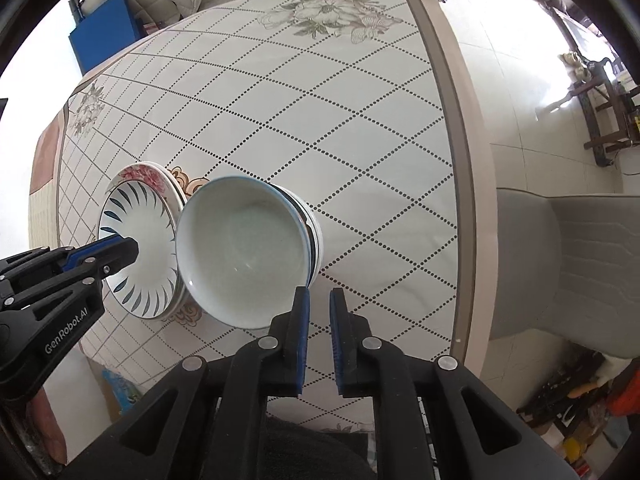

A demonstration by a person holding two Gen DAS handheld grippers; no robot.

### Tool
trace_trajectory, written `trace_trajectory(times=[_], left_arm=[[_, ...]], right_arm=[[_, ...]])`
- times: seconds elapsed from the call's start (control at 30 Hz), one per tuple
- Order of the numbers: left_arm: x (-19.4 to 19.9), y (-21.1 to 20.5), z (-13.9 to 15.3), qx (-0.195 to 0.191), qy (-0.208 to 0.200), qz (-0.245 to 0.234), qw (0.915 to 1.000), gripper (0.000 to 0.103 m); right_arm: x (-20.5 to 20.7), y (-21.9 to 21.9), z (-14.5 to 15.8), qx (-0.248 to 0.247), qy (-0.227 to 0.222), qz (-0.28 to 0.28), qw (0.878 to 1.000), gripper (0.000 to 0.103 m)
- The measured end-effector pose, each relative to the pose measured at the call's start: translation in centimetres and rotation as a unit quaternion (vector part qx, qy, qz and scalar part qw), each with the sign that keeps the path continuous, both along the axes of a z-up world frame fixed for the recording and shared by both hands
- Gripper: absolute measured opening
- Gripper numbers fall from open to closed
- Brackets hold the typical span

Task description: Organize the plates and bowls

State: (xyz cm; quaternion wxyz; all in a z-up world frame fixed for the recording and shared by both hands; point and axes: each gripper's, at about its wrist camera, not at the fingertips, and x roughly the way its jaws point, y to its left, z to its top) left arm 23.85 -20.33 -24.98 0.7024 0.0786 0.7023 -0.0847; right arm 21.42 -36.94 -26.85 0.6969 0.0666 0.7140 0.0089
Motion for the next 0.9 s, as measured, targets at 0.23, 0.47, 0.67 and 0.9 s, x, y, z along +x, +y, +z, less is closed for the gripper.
trace_trajectory(times=[0.23, 0.47, 0.67, 0.9], left_arm=[[-2.7, 0.8, 3.9, -0.004, -0.063, -0.002, 0.9980, 0.060], [-5.2, 1.6, 6.5, -0.018, -0.096, 0.022, 0.9950, 0.093], [-6.9, 2.1, 8.6, -0.016, -0.129, 0.037, 0.9908, 0.098], [-8.2, 3.2, 10.5, -0.027, -0.147, 0.065, 0.9866, 0.098]], right_arm=[[-3.1, -0.2, 4.4, -0.010, -0.058, 0.001, 0.998, 0.072], [-6.0, 0.6, 8.7, -0.034, -0.114, 0.008, 0.993, 0.092], [-7.8, 1.3, 11.4, -0.049, -0.140, 0.010, 0.989, 0.093], [-9.5, 2.1, 14.0, -0.056, -0.167, 0.019, 0.984, 0.093]])
